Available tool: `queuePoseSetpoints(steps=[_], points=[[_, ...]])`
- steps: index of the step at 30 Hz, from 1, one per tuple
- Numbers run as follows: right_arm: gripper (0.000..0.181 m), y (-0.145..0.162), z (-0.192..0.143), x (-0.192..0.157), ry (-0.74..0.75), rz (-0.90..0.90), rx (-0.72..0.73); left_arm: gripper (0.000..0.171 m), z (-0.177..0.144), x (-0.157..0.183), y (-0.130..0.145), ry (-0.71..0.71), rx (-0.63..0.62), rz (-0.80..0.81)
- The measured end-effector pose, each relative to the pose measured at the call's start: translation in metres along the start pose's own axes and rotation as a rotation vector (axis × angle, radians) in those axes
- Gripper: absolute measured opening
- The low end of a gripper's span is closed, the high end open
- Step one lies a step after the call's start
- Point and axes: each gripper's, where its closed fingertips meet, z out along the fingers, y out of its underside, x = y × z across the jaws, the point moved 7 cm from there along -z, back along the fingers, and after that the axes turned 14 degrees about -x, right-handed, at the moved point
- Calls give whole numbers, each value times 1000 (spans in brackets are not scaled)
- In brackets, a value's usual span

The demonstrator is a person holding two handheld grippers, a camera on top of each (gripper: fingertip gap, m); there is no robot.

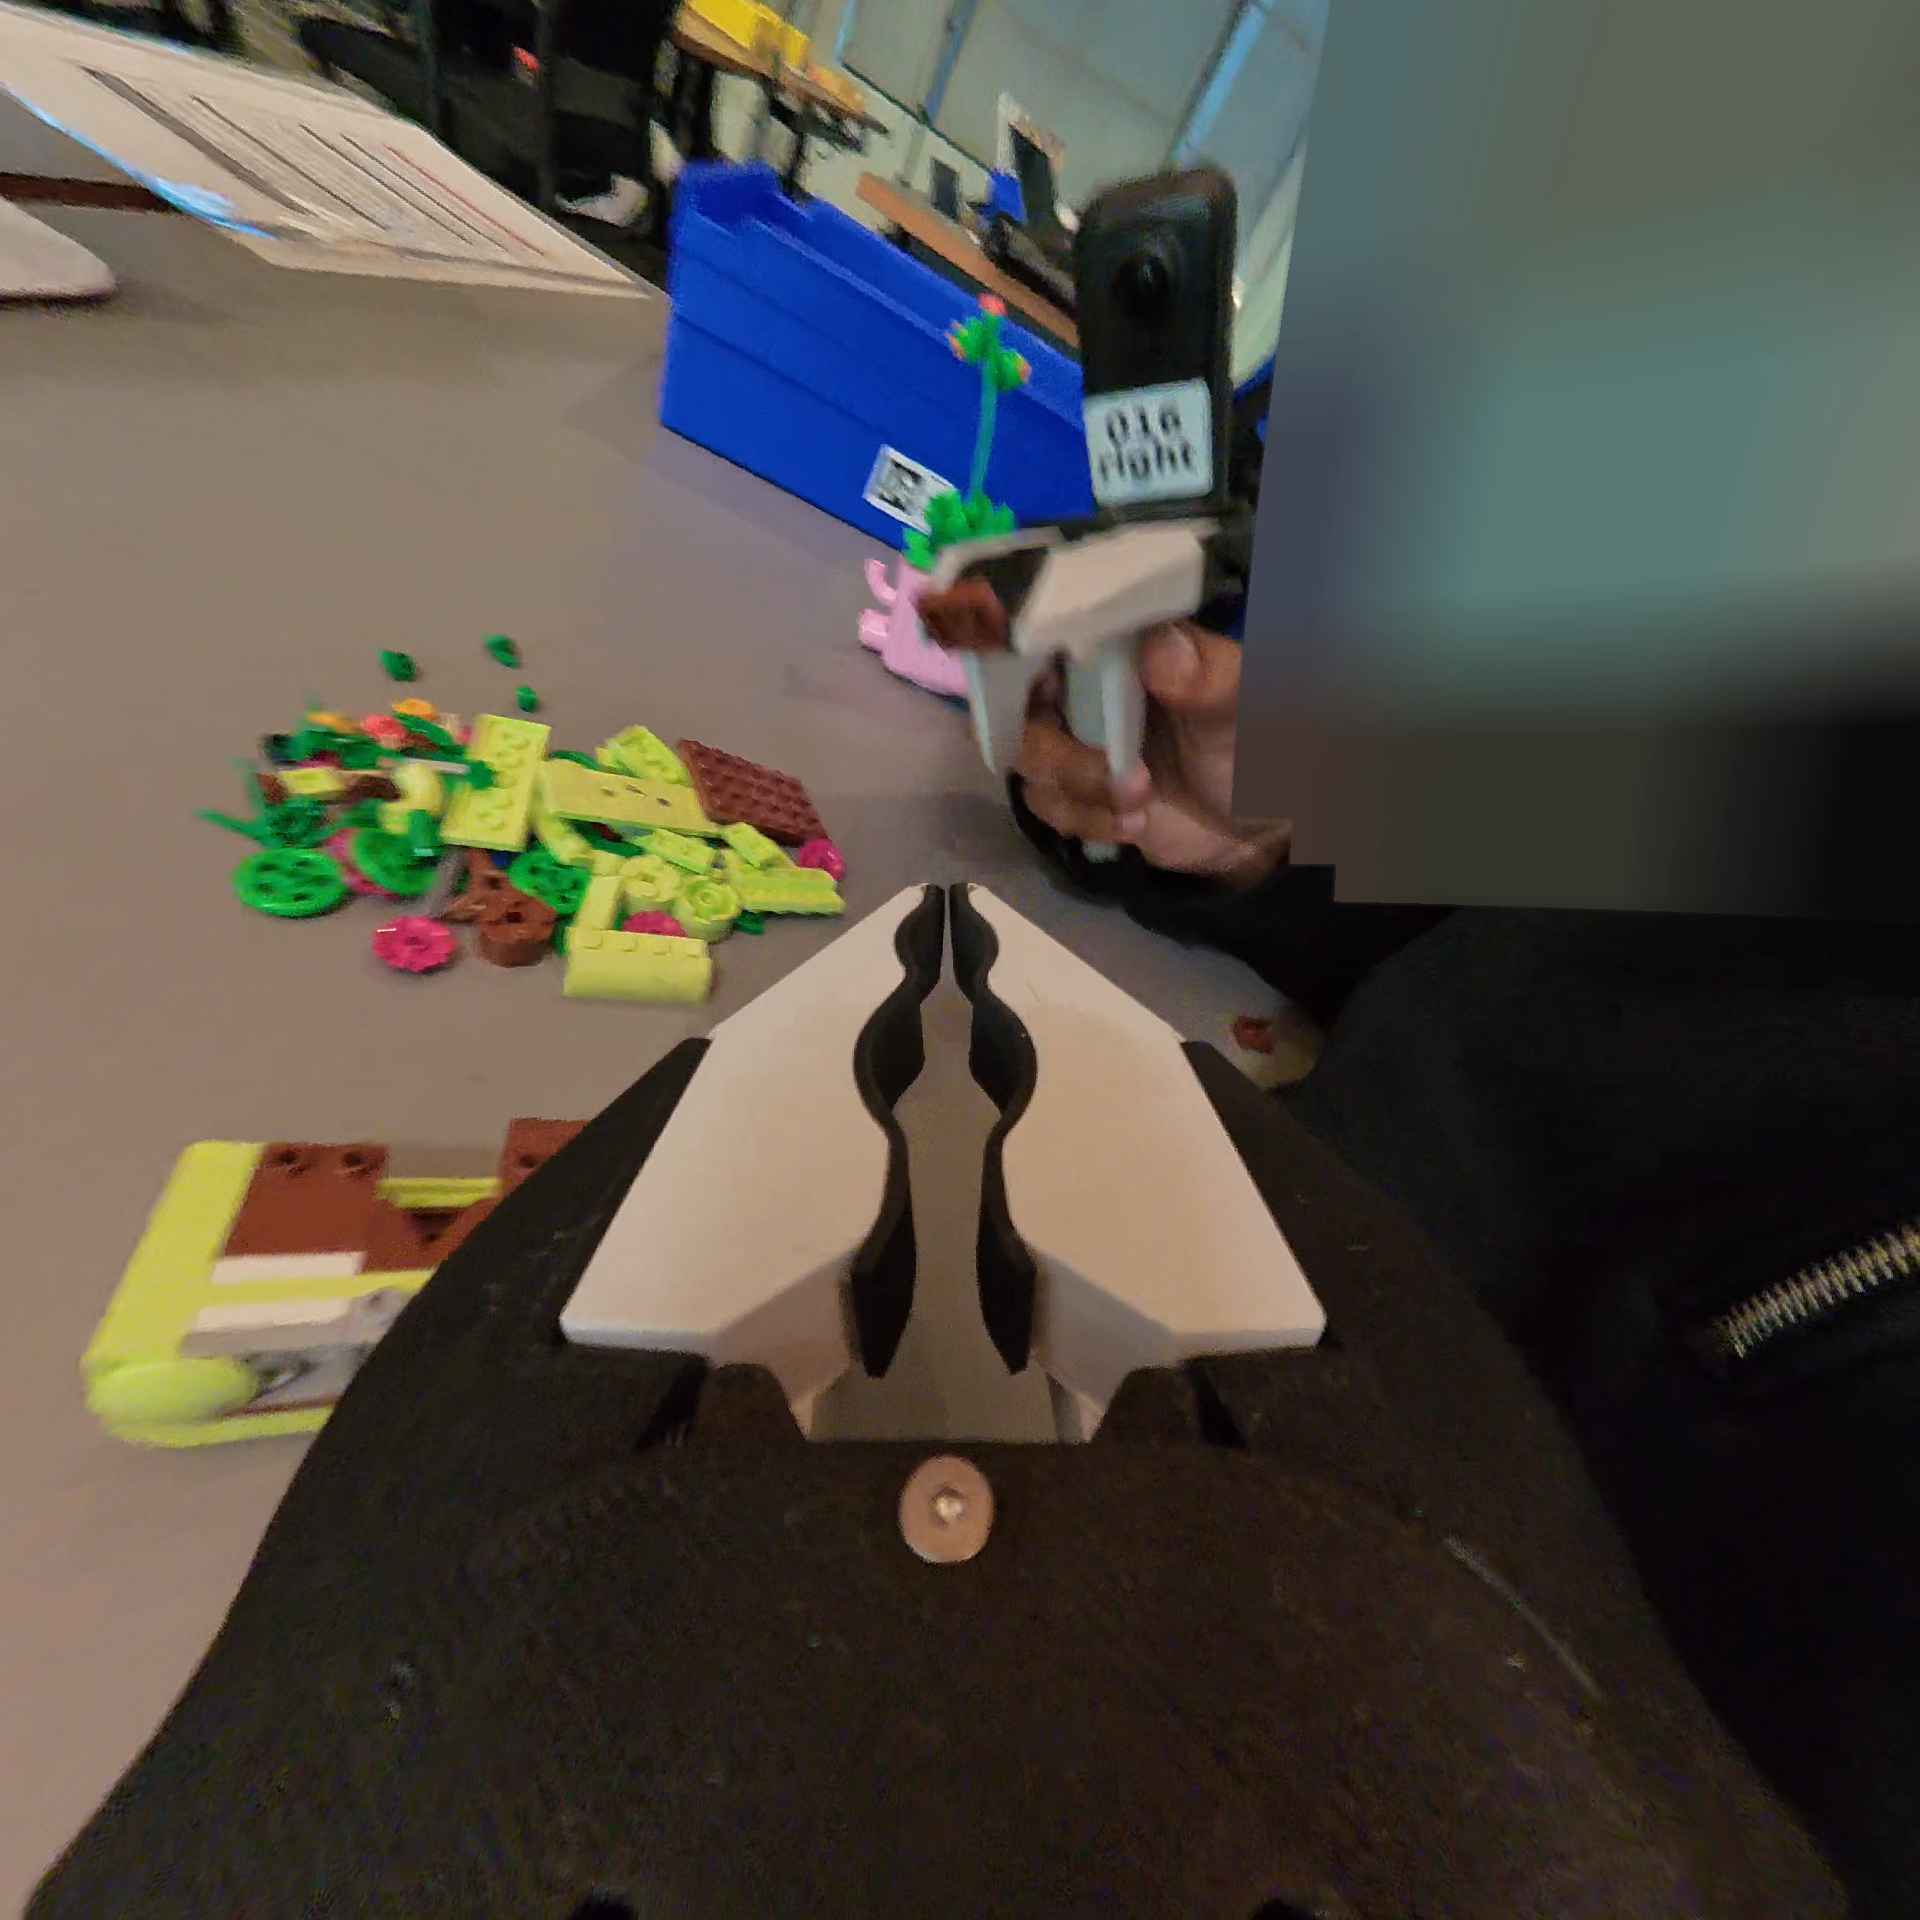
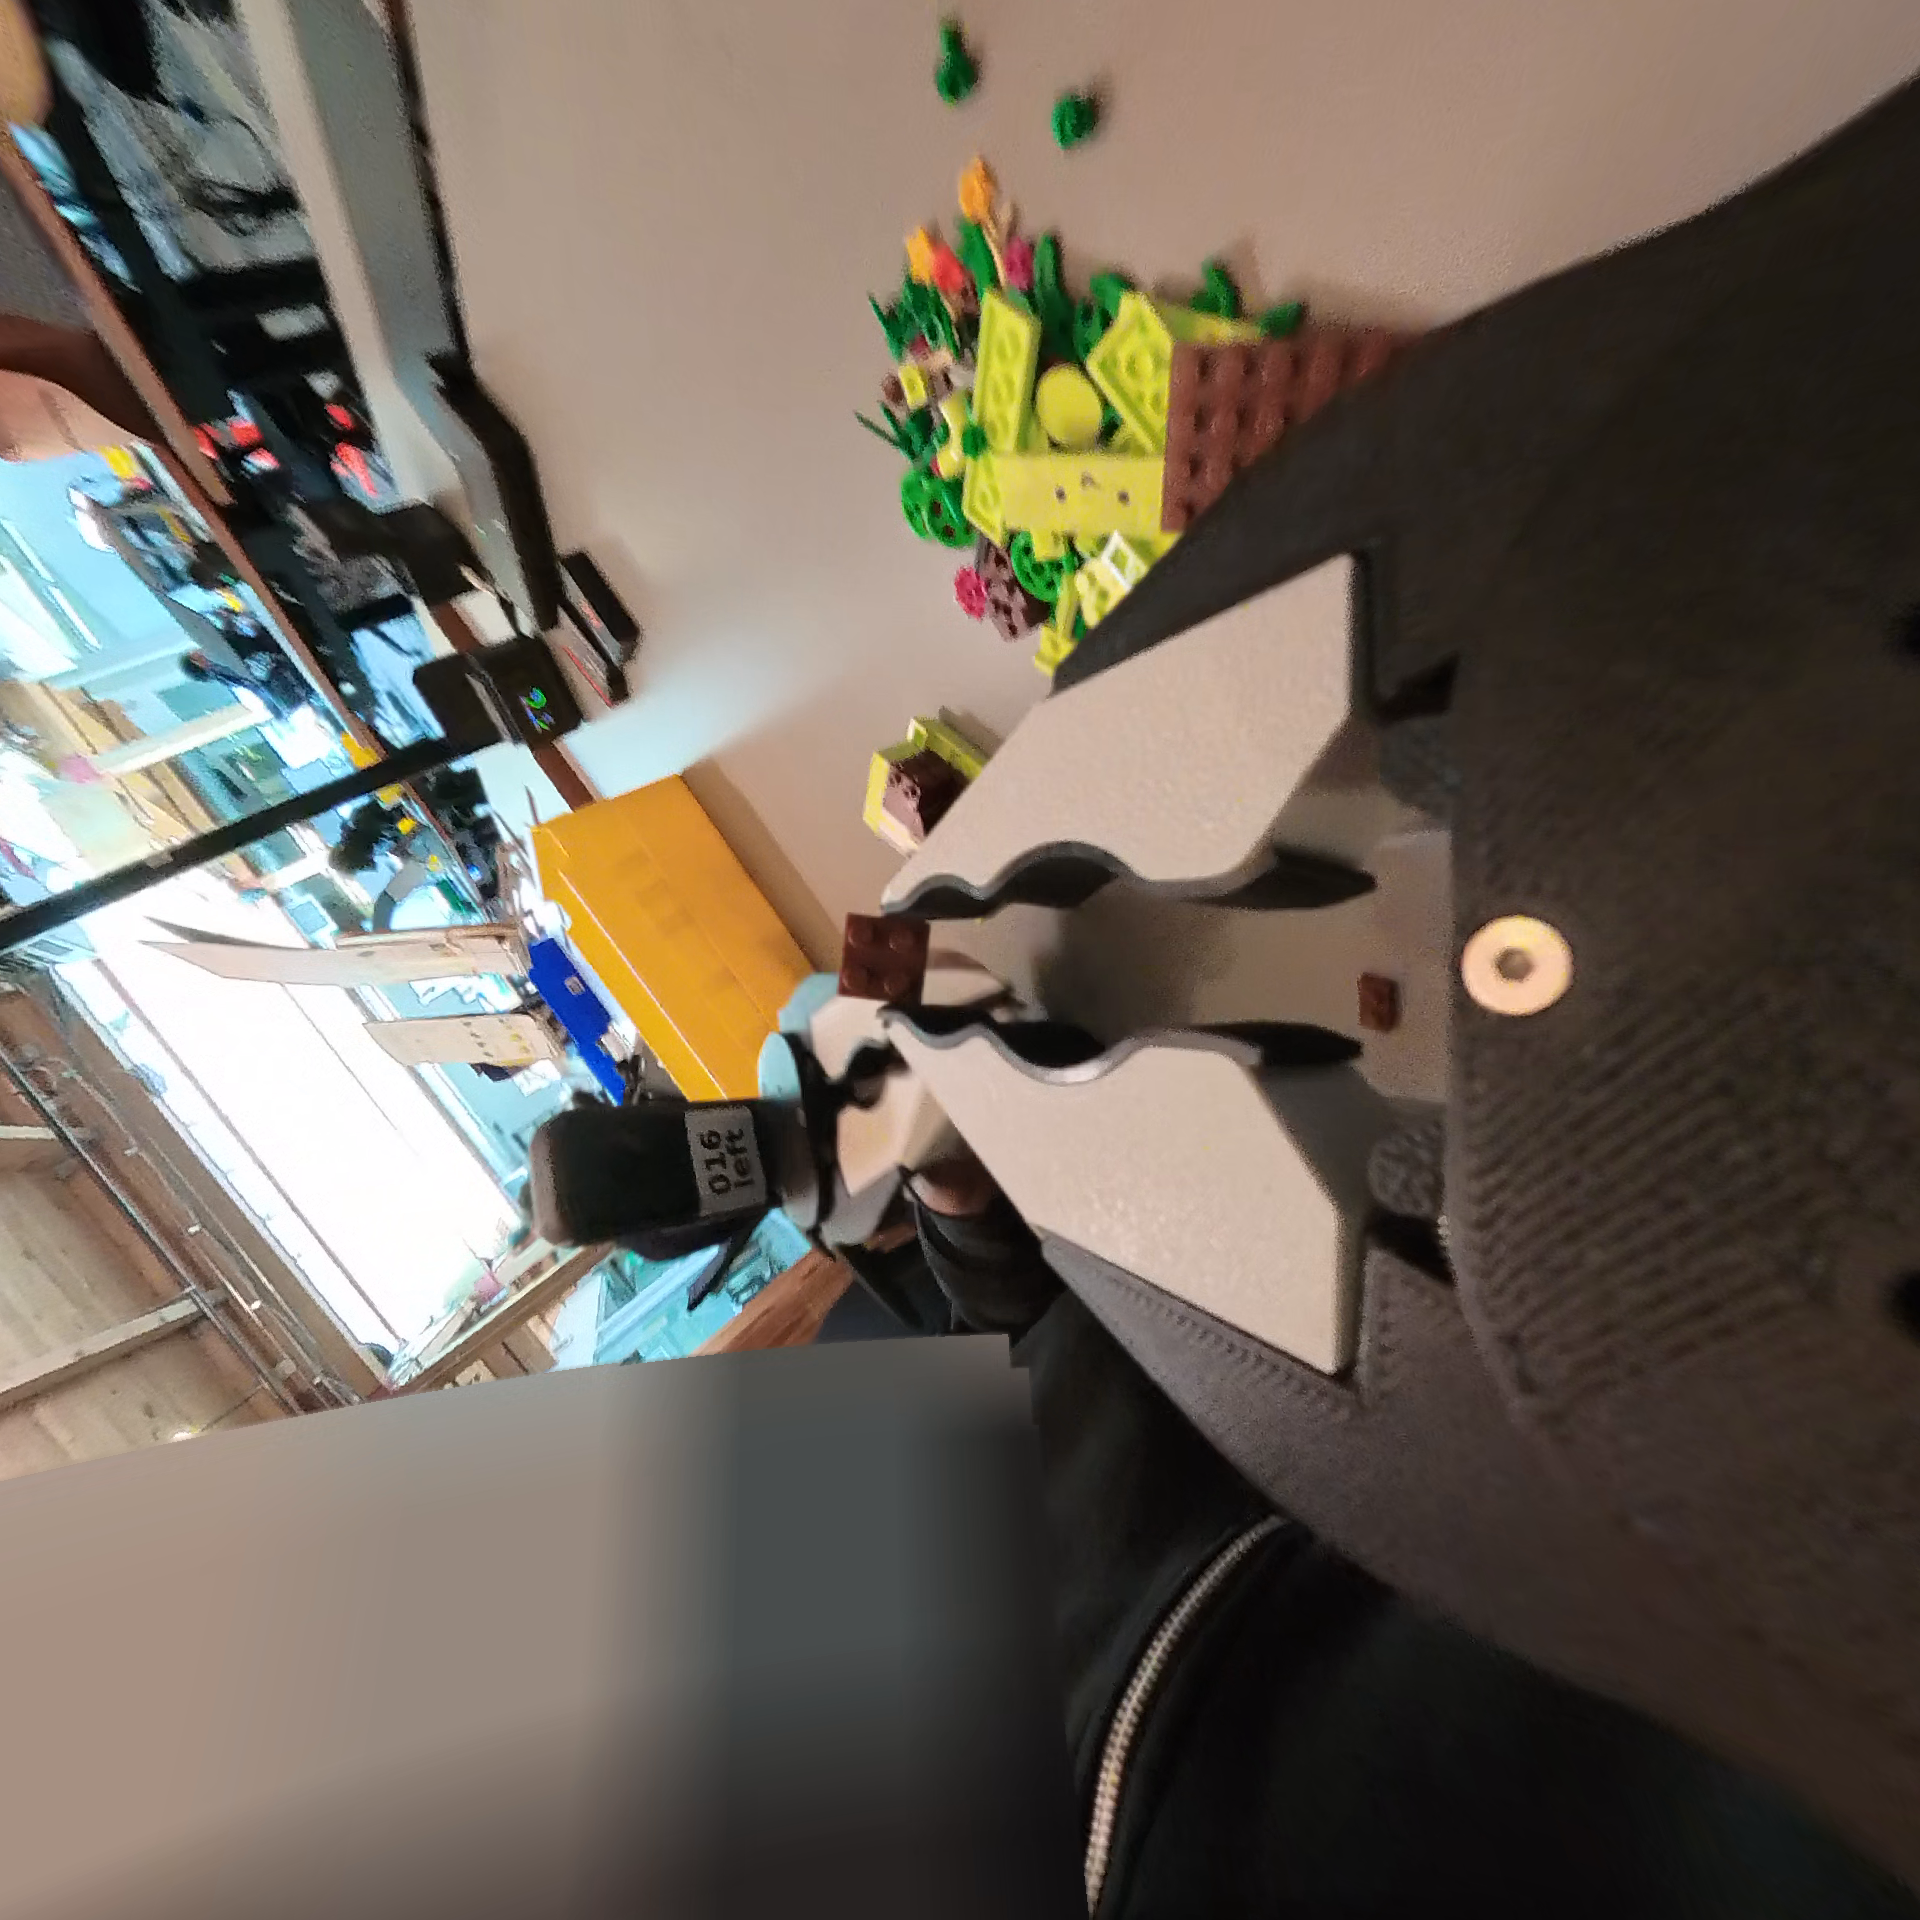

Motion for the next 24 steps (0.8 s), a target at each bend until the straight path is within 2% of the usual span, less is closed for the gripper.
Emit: queuePoseSetpoints(steps=[4,7,9,10,13,15,20,22,24], points=[[14,-7,-18,0,160,-127,21,14,25,19,18,37,-222,116],[13,-9,-23,-2,218,-178,30,29,45,32,35,-77,-416,267],[13,-10,-23,-4,192,-172,41,44,53,39,43,-166,-479,368],[13,-11,-23,-5,176,-168,49,46,56,41,45,-199,-499,401],[13,-13,-26,-8,154,-165,74,16,61,40,50,-252,-548,436],[13,-15,-29,-10,153,-171,93,5,62,39,49,-253,-552,427],[14,-19,-39,-15,172,-195,140,3,62,23,37,-327,-527,402],[14,-21,-44,-17,174,-193,166,4,65,9,20,-386,-494,398],[14,-24,-49,-19,157,-189,197,4,68,-4,3,-416,-515,382]])
